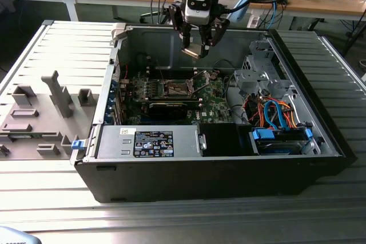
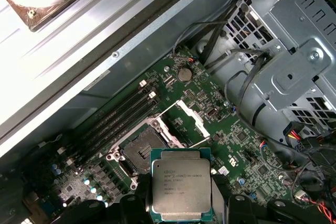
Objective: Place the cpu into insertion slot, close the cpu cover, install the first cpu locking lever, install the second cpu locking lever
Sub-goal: 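Place the cpu into insertion slot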
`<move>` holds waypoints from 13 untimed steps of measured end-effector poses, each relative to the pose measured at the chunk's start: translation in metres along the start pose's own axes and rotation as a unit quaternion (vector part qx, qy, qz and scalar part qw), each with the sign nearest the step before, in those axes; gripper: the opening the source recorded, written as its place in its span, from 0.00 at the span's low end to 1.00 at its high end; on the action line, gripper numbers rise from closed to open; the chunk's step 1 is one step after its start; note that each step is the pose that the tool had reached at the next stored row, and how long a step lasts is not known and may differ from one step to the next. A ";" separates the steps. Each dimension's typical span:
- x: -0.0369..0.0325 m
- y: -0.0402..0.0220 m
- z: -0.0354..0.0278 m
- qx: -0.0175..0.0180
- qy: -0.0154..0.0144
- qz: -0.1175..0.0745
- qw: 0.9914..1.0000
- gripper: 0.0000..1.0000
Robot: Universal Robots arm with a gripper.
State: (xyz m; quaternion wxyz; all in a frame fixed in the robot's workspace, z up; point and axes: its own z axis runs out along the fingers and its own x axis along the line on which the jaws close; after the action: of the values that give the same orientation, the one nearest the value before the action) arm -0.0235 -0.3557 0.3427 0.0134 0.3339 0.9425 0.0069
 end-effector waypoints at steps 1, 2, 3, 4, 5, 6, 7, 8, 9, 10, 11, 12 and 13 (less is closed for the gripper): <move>0.0000 0.0000 0.0000 0.000 0.000 0.000 1.000 0.55; 0.0000 0.0000 0.0000 0.000 0.000 0.001 1.000 0.55; 0.0000 0.0000 0.0000 0.000 0.000 0.001 1.000 0.55; 0.0000 0.0000 0.0000 0.000 0.000 0.001 1.000 0.55; 0.0000 0.0000 0.0000 0.000 0.000 0.002 1.000 0.55; 0.0000 0.0000 0.0000 0.000 0.000 0.002 1.000 0.55; 0.0000 0.0000 0.0000 0.000 0.000 0.002 1.000 0.55; 0.0000 0.0000 0.0000 0.000 0.000 0.002 1.000 0.55; 0.0000 0.0000 0.0000 0.000 0.000 0.003 1.000 0.55; 0.0000 0.0000 0.0000 0.000 0.000 0.003 1.000 0.55; 0.0000 0.0000 0.0000 0.000 0.000 0.003 1.000 0.55; 0.0000 0.0000 0.0000 0.000 0.000 0.004 1.000 0.55; 0.0000 0.0000 0.0000 0.000 0.000 0.004 1.000 0.55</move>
State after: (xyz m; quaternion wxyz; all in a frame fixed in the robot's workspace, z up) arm -0.0235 -0.3557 0.3427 0.0135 0.3377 0.9411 0.0068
